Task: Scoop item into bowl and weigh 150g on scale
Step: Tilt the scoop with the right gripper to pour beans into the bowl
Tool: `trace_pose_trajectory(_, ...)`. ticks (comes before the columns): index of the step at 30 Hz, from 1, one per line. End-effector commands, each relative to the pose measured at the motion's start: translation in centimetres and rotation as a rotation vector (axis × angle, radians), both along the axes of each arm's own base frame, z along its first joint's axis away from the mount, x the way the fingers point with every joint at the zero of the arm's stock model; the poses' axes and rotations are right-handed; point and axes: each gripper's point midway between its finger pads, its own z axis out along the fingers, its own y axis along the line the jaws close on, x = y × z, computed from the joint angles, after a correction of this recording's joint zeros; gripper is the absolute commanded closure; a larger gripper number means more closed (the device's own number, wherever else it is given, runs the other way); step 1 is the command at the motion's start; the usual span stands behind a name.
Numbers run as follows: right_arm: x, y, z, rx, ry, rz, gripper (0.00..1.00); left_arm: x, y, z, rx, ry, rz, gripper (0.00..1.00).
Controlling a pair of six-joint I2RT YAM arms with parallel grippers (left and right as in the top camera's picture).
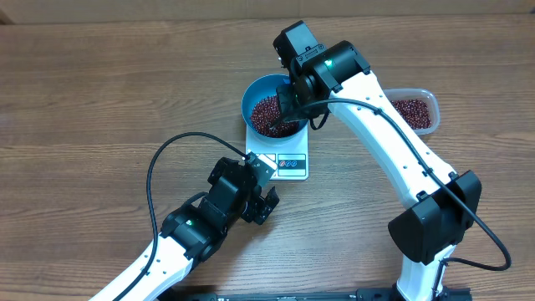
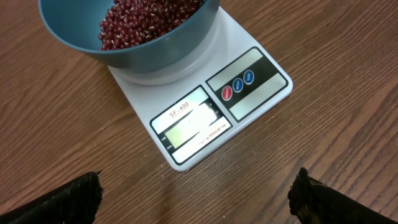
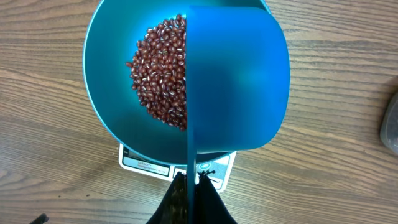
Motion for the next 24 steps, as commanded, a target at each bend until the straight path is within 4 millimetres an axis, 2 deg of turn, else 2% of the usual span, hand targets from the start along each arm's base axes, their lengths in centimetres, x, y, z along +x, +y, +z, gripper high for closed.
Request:
trace_pose_trajectory(1,0.6,-0.2,2.96,0.014,-0.092,-0.012,0.96,-0.04,0.19,0.01,0.005,-0.006,-0.004,0.01)
trace_pose_trajectory(24,0.71,-0.38,2.95,0.002,-0.098,-0.017,0.96,-0.04,0.19,0.01,0.005,-0.006,-0.004,0.0)
